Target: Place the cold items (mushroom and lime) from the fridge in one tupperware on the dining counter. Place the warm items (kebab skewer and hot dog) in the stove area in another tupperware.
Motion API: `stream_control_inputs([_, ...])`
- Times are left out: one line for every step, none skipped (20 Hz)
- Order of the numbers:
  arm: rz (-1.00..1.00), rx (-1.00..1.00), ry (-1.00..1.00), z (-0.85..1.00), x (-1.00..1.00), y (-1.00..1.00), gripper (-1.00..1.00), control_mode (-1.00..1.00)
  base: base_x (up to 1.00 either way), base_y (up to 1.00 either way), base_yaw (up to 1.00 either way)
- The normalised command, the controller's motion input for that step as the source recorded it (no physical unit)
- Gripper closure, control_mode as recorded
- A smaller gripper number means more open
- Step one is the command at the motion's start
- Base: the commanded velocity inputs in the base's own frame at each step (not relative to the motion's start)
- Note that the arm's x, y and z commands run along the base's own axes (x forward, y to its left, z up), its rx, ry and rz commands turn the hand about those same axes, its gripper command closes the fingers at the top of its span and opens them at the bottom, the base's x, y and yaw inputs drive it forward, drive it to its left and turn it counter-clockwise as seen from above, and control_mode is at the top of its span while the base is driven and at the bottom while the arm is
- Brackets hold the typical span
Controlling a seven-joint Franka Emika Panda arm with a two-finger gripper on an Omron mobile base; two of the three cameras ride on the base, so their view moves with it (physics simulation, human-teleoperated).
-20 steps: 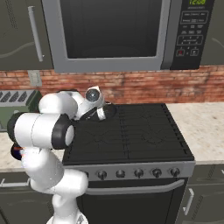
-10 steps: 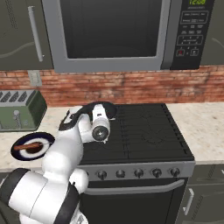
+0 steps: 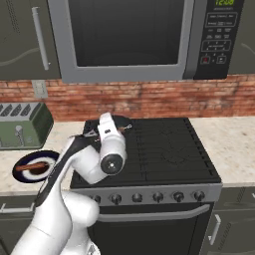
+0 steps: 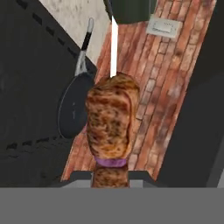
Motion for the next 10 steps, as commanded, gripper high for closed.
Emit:
stream_control_inputs([0.23, -0.58, 0.00, 0.59, -1.00, -0.08, 1.00, -1.00, 0.00, 0.00, 0.00])
stream_control_inputs([0.22, -0.63, 0.01, 0.49, -1.00, 0.00, 1.00, -1.00, 0.00, 0.00, 0.00])
stream_control_inputs([0.21, -0.65, 0.09, 0.34, -1.00, 0.00, 1.00, -1.00, 0.00, 0.00, 0.00])
stream_control_inputs([0.19, -0.71, 0.13, 0.22, -1.00, 0.00, 1.00, -1.00, 0.00, 0.00, 0.00])
stream_control_inputs([0.14, -0.83, 0.26, 0.00, -1.00, 0.13, 1.00, -1.00, 0.00, 0.00, 0.00])
stream_control_inputs([0.12, -0.90, 0.36, -0.04, -1.00, 0.24, 1.00, -1.00, 0.00, 0.00, 0.00])
stream_control_inputs([0.12, -0.94, 0.43, -0.19, -1.00, 0.34, 1.00, -1.00, 0.00, 0.00, 0.00])
stream_control_inputs([0.12, -0.90, 0.43, -0.26, -1.00, 0.34, 1.00, -1.00, 0.00, 0.00, 0.00])
stream_control_inputs([0.15, -0.81, 0.45, -0.38, -0.92, 0.52, 1.00, -1.00, 0.00, 0.00, 0.00])
stream_control_inputs([0.13, -0.77, 0.47, -0.43, -0.66, 0.76, 1.00, -1.00, 0.00, 0.00, 0.00])
